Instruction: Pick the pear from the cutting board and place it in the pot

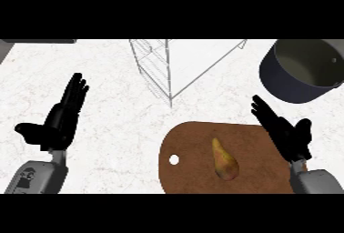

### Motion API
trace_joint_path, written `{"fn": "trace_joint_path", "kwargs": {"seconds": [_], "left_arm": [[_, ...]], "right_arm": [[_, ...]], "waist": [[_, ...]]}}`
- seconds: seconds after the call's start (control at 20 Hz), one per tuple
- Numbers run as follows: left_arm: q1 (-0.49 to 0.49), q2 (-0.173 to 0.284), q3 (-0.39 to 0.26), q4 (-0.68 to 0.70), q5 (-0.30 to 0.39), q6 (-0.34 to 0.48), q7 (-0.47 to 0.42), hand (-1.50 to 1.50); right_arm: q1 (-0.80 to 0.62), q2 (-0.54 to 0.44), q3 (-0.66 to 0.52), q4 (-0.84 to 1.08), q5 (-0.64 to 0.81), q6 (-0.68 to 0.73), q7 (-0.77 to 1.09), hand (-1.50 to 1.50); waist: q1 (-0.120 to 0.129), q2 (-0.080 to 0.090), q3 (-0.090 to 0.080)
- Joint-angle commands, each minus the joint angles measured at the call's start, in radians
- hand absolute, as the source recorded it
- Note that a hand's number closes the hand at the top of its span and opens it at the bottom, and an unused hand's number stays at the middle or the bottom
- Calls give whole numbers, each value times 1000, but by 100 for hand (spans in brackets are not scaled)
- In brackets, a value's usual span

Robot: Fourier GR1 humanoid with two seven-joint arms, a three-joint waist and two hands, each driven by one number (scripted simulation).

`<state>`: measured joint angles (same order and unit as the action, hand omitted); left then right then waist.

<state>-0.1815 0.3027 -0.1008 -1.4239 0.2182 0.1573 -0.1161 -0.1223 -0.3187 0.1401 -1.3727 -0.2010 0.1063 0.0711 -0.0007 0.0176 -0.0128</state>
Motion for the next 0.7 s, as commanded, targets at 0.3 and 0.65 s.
{"fn": "trace_joint_path", "kwargs": {"seconds": [0.3, 0.65], "left_arm": [[-93, -23, 1, -16, 16, -9, 10, 0], [-151, -42, 27, -40, 40, 30, 78, 0]], "right_arm": [[-408, -149, 123, -45, -7, 453, 10, 150], [-504, -216, 50, 276, -94, 857, -314, -150]], "waist": [[147, -30, 3], [91, 12, 20]]}}
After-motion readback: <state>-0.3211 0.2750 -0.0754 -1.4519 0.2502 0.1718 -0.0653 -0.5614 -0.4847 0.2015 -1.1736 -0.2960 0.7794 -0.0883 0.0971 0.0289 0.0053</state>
